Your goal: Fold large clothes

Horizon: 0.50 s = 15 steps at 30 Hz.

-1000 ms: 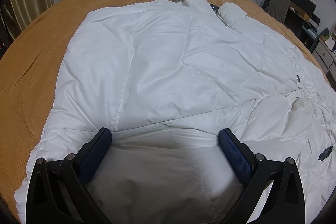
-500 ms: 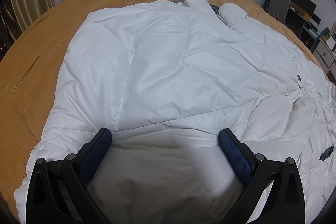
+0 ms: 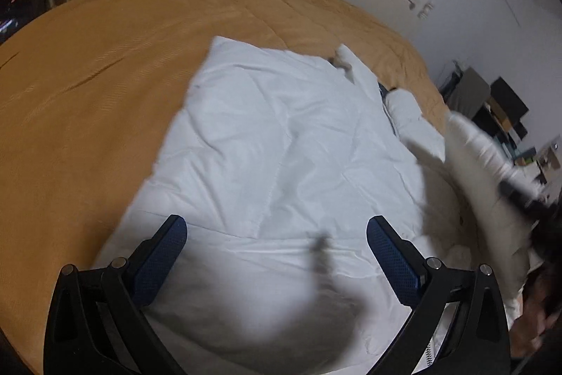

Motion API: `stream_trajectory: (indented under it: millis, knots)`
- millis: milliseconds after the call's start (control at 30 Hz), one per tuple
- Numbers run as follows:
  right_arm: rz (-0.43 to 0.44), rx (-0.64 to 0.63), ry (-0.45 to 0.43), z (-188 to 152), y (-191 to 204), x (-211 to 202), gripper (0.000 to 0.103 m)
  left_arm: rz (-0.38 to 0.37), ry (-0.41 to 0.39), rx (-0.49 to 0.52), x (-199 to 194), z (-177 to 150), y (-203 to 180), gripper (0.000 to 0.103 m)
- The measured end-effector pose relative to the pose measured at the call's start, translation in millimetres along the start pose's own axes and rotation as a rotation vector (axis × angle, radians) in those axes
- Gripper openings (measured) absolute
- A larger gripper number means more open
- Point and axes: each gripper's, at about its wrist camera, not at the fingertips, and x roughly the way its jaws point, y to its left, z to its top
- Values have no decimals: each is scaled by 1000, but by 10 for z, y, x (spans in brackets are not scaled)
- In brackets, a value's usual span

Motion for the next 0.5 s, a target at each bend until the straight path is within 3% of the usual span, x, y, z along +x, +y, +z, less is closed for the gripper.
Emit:
stream_trajectory:
  millis: [133,233,300,367,433,500]
  knots:
    - [-107,8,187,-506,-244,818,10,-20,-5,-121,-172,338,307,102]
    - [-139,-19,177,-693,-355,951,8,-63,20,-171,-262,764,228,102]
    - [-166,-52,176,-683,-320,954,8,-99,52,-148,-294,1075,-99,102]
    - [-184,-75,164,-704,-313,956,8,-167,115,-71,-261,1340,-681,103]
    - [-198,-93,154,-743,-282,939,8,-139,218,72,-140,1462,-1344,103]
    - [-207,-109,147,-756,-238,942,8,-124,321,286,41,1383,-2132,103]
